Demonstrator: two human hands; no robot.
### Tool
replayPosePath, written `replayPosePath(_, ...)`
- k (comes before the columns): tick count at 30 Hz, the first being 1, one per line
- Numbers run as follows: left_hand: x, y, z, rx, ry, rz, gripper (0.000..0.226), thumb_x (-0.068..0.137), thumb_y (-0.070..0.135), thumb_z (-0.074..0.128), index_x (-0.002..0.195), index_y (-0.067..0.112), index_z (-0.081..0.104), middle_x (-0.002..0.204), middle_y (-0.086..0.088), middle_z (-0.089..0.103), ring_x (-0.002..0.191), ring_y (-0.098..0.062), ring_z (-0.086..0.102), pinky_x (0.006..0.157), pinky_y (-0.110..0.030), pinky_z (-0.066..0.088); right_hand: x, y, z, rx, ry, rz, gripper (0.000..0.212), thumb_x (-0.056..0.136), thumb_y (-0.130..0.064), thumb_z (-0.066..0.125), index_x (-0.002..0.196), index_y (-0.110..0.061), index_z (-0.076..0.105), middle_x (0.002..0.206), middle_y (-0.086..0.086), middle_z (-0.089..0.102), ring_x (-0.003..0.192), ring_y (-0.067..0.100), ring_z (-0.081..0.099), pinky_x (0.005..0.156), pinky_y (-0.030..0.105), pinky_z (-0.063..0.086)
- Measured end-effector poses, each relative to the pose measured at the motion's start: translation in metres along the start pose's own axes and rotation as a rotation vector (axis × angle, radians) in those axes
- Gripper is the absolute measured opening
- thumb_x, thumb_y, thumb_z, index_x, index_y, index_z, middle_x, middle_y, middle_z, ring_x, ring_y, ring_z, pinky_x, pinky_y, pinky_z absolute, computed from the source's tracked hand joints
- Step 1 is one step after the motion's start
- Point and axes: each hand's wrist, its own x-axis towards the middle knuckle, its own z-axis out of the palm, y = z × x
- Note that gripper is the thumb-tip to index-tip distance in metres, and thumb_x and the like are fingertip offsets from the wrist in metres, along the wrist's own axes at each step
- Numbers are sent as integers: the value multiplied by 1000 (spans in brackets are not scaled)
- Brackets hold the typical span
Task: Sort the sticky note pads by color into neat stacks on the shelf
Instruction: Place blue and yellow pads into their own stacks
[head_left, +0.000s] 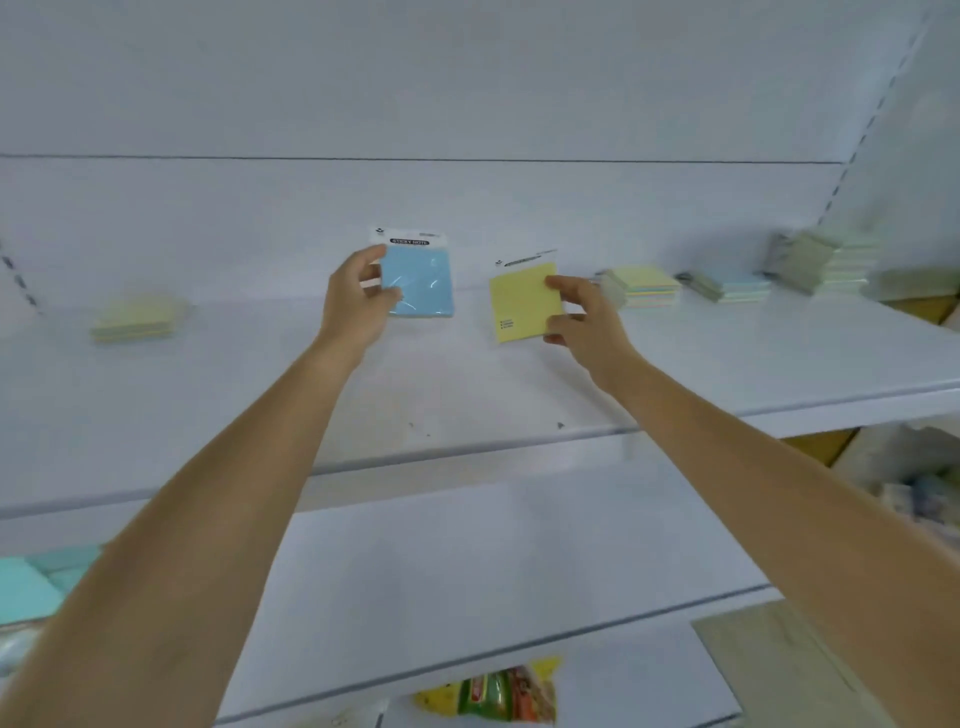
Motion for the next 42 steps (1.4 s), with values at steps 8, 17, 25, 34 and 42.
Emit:
replayPosePath(8,-34,51,199,-56,-196,33,51,82,-8,53,129,10,47,107,-5,50,92,-17,52,61,-7,45,-7,41,-187,-30,176,36,49,84,14,41,126,-9,50,136,13,45,93,22,53,70,24,52)
replayPosePath(17,9,74,333,-99,-262,31,52,80,-6,55,129,8,48,105,-7,52,92,-18,54,66,-14,46,48,77,-305,-75,322,74,50,86,14,39,130,-8,46,138,14,45,100,20,51,72,25,51)
replayPosePath(25,54,72,417,-33,-251,-24,53,79,-3,59,130,7,47,121,-16,58,100,-23,58,89,-31,49,112,96,-357,-81,329,49,51,84,13,38,129,-9,47,137,15,45,97,21,51,73,25,51)
replayPosePath(34,63,59,481,339,-216,-82,43,81,4,59,124,1,53,123,-20,60,118,-31,56,99,-33,41,165,104,-391,-43,189,-20,49,87,11,38,129,-11,47,135,11,47,95,18,52,69,19,52)
replayPosePath(42,60,58,490,649,-163,-131,46,86,19,55,131,9,49,140,-18,47,131,-30,43,108,-32,32,189,110,-396,23,50,-51,49,85,13,39,128,-8,48,134,12,50,87,15,53,60,13,53)
